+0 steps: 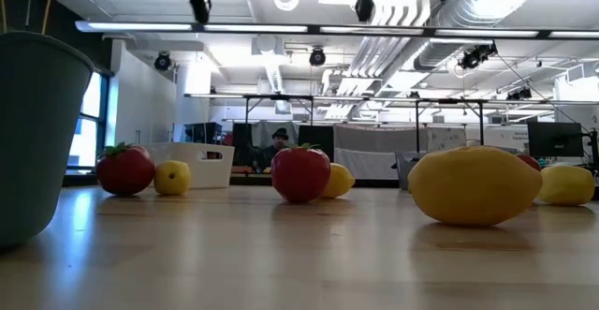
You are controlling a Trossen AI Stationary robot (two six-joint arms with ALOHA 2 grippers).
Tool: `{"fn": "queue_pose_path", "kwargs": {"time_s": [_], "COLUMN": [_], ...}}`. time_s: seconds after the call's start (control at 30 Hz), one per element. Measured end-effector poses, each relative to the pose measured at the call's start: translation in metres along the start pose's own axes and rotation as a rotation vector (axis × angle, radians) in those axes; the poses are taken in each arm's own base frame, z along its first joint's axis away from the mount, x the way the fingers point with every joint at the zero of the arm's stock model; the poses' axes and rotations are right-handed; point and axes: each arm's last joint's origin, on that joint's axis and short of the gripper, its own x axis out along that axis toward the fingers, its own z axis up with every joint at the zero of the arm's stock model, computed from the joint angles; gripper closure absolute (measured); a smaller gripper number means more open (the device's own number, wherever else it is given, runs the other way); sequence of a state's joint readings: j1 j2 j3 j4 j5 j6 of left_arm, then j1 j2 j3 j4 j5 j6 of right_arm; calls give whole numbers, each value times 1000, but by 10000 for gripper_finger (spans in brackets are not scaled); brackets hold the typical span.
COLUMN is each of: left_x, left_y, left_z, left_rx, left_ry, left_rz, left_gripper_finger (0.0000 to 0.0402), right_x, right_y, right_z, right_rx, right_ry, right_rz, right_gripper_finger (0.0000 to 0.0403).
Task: Sort produce into baskets
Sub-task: Put the red chili pepper into the black transparent bin
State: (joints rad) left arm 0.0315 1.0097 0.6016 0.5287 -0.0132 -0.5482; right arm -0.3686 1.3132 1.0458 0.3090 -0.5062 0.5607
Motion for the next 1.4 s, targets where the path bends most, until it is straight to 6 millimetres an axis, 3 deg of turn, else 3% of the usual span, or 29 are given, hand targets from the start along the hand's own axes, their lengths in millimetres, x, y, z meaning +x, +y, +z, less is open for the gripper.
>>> {"fn": "queue_pose_path", "kwargs": {"time_s": [0.13, 0.3, 0.47, 0.67, 1.0, 1.17, 1.4], "left_x": [6, 16, 38, 61, 84, 88, 87], "left_y": [13, 28, 29, 36, 46, 46, 48], "left_z": [13, 14, 22, 27, 34, 36, 37], "left_rx": [-6, -38, -37, -34, -47, -34, -31], "left_ry": [-89, -141, -132, -88, -37, -41, -45], "left_rz": [-34, -21, -86, -119, -179, -183, -167], "left_gripper_finger": [401, 401, 401, 401, 401, 401, 401], "right_x": [8, 15, 20, 21, 21, 21, 21], "right_y": [19, 33, 42, 45, 45, 44, 44], "right_z": [1, -6, -12, -14, -14, -14, -14], "right_rx": [50, 81, 23, -10, -20, -25, -50], "right_ry": [-106, -171, -223, -247, -269, -273, -267], "right_rz": [31, -25, -106, -150, -194, -204, -207], "right_gripper_finger": [220, 220, 220, 220, 225, 270, 383]}}
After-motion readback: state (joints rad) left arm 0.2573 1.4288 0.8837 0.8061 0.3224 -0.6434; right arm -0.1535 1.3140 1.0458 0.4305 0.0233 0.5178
